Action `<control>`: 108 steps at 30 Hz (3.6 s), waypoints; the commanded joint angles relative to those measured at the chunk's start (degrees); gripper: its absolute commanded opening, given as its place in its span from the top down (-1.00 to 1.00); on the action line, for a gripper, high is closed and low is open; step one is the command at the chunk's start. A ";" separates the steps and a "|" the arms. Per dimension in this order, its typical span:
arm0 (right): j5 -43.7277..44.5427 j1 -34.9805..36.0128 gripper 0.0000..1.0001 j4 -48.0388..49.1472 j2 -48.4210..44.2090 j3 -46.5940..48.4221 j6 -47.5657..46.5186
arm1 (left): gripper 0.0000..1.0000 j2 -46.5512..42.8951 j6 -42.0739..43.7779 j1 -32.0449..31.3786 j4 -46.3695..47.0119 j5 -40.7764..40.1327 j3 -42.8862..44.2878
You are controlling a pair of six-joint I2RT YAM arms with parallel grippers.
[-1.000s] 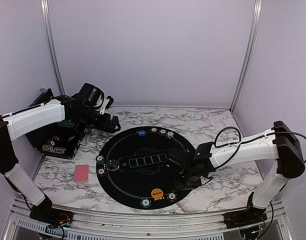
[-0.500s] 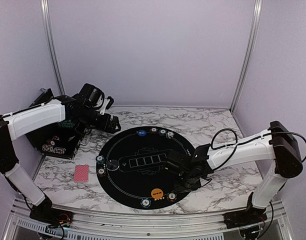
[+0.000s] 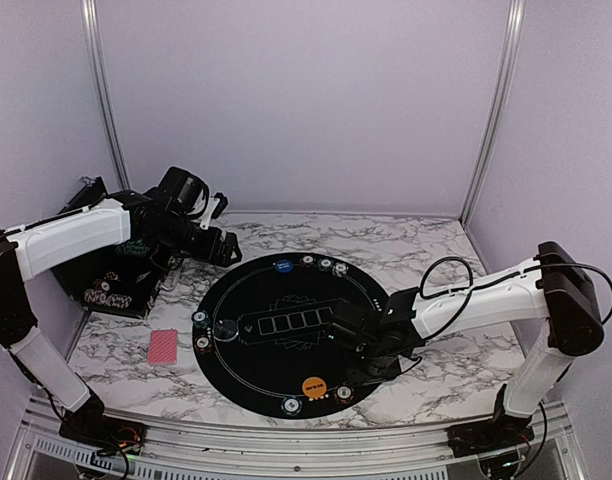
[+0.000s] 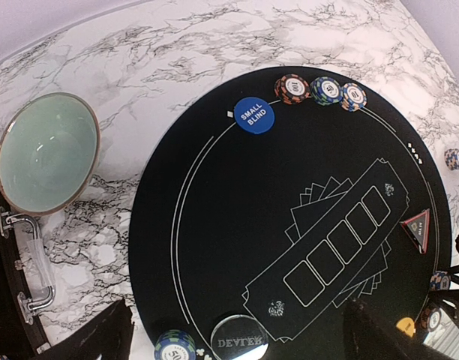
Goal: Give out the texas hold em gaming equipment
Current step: Place the poker chips pile in the big blind area, then pick up the pile of poker chips from the center of the board.
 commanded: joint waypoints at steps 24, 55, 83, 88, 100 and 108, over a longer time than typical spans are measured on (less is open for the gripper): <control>4.09 -3.38 -0.07 -3.90 -2.43 4.22 -3.52 | -0.98 0.82 -0.10 0.35 0.68 0.19 -0.55; 6.89 -32.74 -0.23 -2.36 -14.74 -0.75 -24.96 | -0.98 1.61 0.12 0.35 0.61 -0.44 -0.56; 1.55 -42.84 -0.47 6.86 -4.91 -2.08 -33.71 | -0.98 1.78 0.24 0.35 0.40 -0.95 -0.56; 1.53 -42.85 -0.41 7.88 -2.39 -1.99 -33.93 | -0.98 1.70 0.30 0.35 0.41 -1.12 -0.54; 1.46 -42.86 -0.21 8.12 0.52 -1.64 -33.69 | -0.98 1.70 0.47 0.34 0.32 -1.24 -0.49; 0.67 -42.89 -0.08 7.69 1.02 -1.97 -33.33 | -0.98 1.75 0.45 0.35 0.23 -1.15 -0.52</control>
